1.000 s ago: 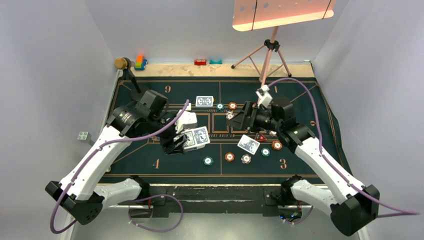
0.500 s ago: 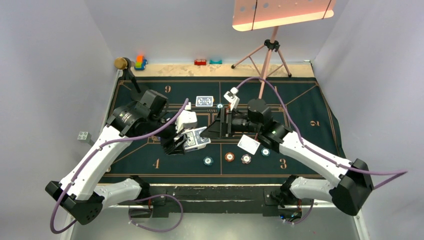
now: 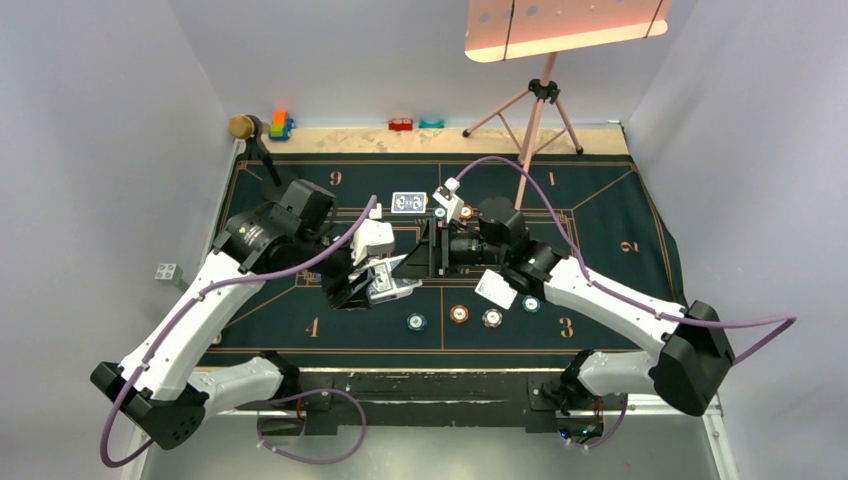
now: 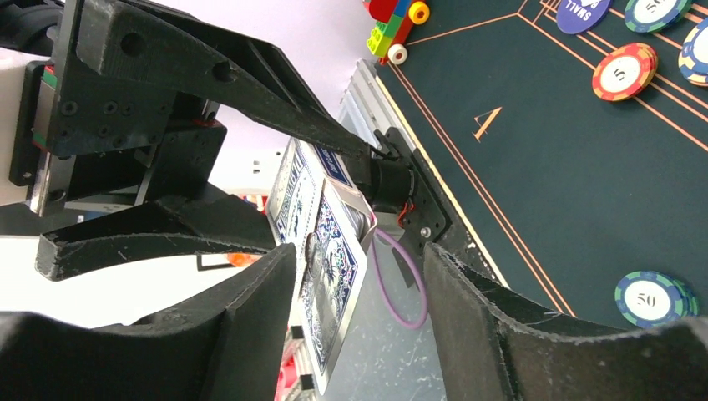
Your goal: Distribute texas hold em gaming equipment
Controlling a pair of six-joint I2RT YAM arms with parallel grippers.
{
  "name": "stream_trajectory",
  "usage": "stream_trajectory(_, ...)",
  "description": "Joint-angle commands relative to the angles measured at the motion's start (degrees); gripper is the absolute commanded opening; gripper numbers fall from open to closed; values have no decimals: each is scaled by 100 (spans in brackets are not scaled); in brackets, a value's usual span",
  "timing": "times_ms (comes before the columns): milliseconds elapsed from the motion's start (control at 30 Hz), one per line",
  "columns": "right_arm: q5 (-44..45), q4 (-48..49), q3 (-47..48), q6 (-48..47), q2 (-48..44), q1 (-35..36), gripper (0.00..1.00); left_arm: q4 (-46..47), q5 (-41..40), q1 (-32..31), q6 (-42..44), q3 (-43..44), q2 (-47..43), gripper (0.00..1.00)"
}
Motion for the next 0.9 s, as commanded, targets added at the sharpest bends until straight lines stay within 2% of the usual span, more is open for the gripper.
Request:
stream_trajectory(0, -16, 294, -32, 123, -129, 12, 59, 212, 259, 31, -53, 29, -120, 0)
stream_trajectory(133, 25, 185, -34, 132, -188, 4, 49, 199, 270, 24, -57, 47, -131, 0)
stream_trajectory(867, 83, -261, -327, -25, -707, -416, 39, 166, 349, 29, -90, 188, -115, 0)
